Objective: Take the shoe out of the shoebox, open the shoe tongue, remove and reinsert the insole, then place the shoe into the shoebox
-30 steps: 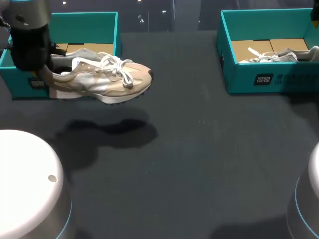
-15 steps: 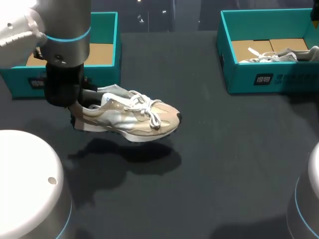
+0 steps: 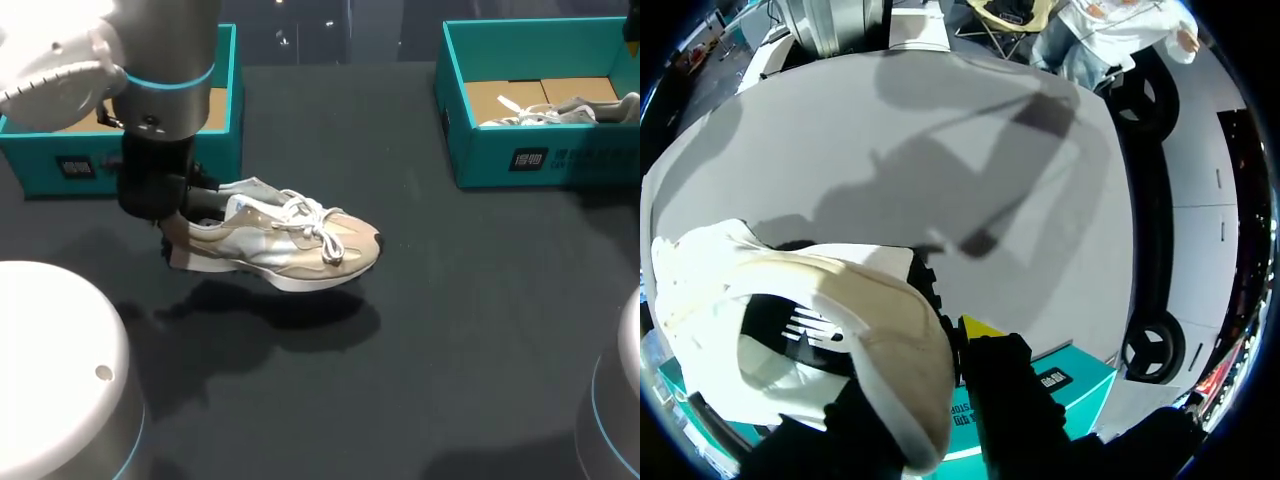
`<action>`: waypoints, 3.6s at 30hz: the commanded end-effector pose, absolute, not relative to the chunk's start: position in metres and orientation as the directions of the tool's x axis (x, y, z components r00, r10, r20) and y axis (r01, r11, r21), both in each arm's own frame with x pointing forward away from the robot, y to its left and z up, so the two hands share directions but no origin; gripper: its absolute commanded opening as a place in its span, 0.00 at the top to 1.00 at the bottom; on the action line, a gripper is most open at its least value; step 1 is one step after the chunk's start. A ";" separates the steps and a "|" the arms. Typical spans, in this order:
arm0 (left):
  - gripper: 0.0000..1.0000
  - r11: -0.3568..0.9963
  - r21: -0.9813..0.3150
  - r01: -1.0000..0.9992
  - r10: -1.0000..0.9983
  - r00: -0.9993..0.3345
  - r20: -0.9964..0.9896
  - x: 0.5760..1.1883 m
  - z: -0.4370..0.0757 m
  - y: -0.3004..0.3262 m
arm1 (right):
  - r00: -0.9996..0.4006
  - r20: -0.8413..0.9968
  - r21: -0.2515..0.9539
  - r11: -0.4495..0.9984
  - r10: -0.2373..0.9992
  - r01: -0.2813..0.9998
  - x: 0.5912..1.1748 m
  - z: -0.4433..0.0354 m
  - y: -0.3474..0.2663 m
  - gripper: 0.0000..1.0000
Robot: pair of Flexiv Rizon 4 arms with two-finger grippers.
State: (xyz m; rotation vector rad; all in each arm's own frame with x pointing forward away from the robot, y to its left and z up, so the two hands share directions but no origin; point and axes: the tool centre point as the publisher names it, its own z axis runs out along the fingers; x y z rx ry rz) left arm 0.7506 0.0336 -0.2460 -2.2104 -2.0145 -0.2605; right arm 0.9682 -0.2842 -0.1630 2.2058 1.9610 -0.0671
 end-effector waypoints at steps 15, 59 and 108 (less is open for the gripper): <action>1.00 -0.108 0.017 0.994 0.968 0.101 0.230 0.738 -0.300 -0.038 | 0.124 -0.159 0.110 -0.108 0.979 0.988 0.968 -0.163 -0.284 0.00; 1.00 -0.039 0.076 0.996 0.973 0.021 0.229 0.739 -0.376 -0.072 | 0.124 -0.159 0.110 -0.108 0.979 0.988 0.968 -0.163 -0.284 0.00; 0.00 -0.051 0.081 0.995 0.999 0.051 0.010 0.734 -0.350 -0.071 | 0.124 -0.159 0.110 -0.108 0.979 0.988 0.968 -0.163 -0.284 0.00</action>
